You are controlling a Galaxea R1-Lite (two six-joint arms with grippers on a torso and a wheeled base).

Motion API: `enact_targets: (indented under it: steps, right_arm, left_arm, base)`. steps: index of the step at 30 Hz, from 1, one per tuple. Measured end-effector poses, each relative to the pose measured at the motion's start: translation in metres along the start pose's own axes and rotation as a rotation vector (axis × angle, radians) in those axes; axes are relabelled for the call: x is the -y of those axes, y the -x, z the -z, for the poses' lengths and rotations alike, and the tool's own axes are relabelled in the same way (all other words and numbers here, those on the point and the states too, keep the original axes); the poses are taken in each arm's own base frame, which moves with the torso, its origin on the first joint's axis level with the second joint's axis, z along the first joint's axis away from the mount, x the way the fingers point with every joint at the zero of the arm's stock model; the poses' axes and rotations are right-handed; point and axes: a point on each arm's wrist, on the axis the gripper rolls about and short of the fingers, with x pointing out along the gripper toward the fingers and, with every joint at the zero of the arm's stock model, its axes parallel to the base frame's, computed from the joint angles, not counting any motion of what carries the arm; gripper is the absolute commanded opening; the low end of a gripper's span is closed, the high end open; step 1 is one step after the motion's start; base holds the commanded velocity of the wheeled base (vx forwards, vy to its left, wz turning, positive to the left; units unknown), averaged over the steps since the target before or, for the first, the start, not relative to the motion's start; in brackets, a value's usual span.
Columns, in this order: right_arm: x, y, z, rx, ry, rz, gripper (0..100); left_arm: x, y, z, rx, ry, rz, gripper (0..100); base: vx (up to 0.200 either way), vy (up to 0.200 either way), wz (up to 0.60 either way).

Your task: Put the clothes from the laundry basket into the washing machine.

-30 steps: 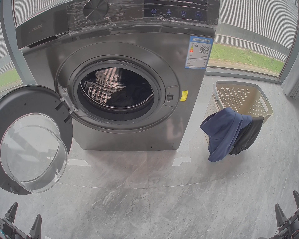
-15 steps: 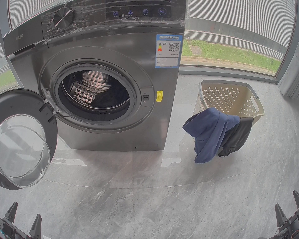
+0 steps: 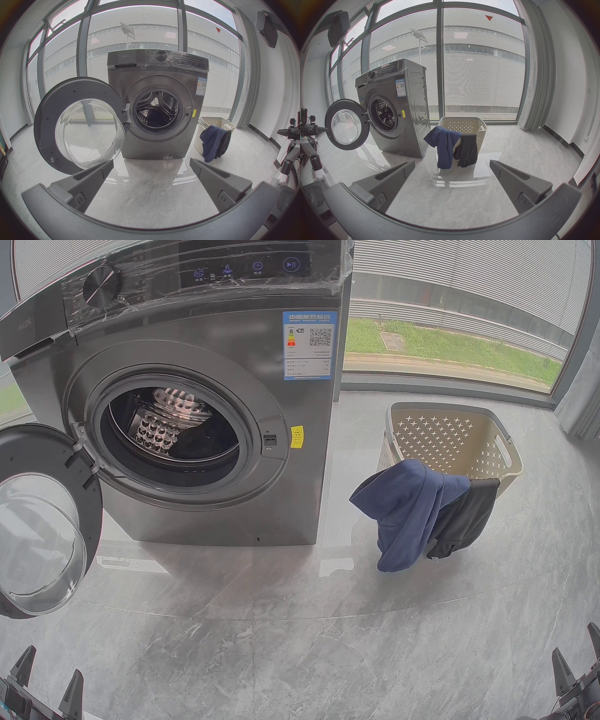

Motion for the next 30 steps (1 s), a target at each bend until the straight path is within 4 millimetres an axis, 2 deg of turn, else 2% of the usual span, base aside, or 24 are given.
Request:
enact_targets:
  steps: [4, 22, 30]
  right_arm:
    - [0.0000, 0.0000, 0.0001, -0.001, 0.000, 0.001, 100]
    - [0.0000, -0.0001, 0.0000, -0.001, 0.000, 0.000, 100]
    - [0.0000, -0.0001, 0.0000, -0.002, 0.000, 0.000, 100]
  left_arm:
    - [0.0000, 0.0000, -0.0001, 0.000, 0.000, 0.000, 100]
    - [0.0000, -0.0001, 0.0000, -0.001, 0.000, 0.001, 100]
    - [0.0000, -0.0001, 0.0000, -0.002, 0.000, 0.000, 100]
  base:
    - [0.000, -0.200, 0.00]
    - [0.000, 0.000, 0.00]
    - [0.000, -0.200, 0.00]
